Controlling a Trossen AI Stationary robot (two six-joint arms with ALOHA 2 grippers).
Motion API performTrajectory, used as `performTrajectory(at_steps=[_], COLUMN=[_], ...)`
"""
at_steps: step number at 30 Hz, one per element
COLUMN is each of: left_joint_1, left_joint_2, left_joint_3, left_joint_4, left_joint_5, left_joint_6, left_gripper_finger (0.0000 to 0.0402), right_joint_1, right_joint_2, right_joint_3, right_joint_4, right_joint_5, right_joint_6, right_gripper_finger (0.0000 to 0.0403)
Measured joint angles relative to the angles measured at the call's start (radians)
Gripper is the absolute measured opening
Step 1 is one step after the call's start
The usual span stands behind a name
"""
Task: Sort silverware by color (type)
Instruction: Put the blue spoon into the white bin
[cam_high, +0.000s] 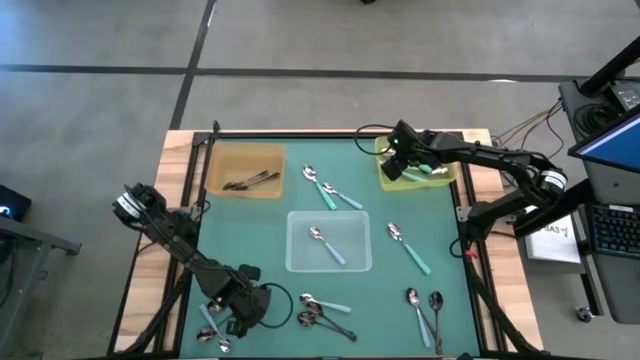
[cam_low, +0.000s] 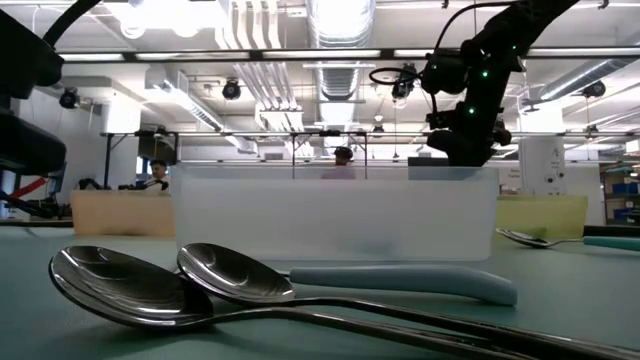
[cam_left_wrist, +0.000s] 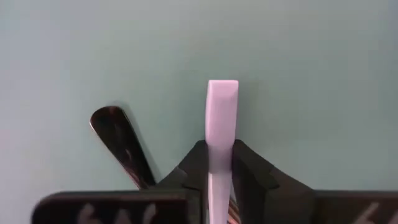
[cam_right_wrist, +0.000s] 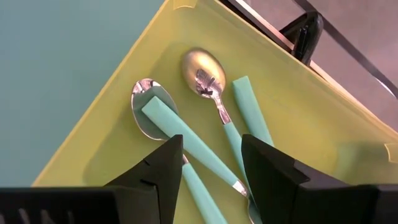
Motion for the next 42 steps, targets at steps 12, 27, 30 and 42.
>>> performTrajectory(at_steps=[12,27,30,42], left_joint_1=[0.023,0.474,0.547,0.603], left_joint_2=[-0.126,-0.348,-0.291,-0.076], left_joint_3=[-0.006,0.053,0.079,0.264], left_joint_4=[-0.111,0.093,0.266,0.117], left_joint_5=[-0.047,-0.314,-0.194,-0.125], left_joint_6=[0.002,0.434,0.547,0.601], left_gripper_finger=[0.0027,0.0027,0.0027,0.0113], right_joint_1=[0.000,0.000,0.000,0.000], right_joint_2=[0.000,0.000,0.000,0.000], right_joint_3=[0.000,0.000,0.000,0.000], right_joint_4=[0.003,0.027,0.029,0.026], right_joint_5=[0.000,0.000,0.000,0.001], right_joint_6=[0.003,-0.003,-0.005,-0.028], right_gripper_finger=[0.0155,0.0155,0.0155,0.0155])
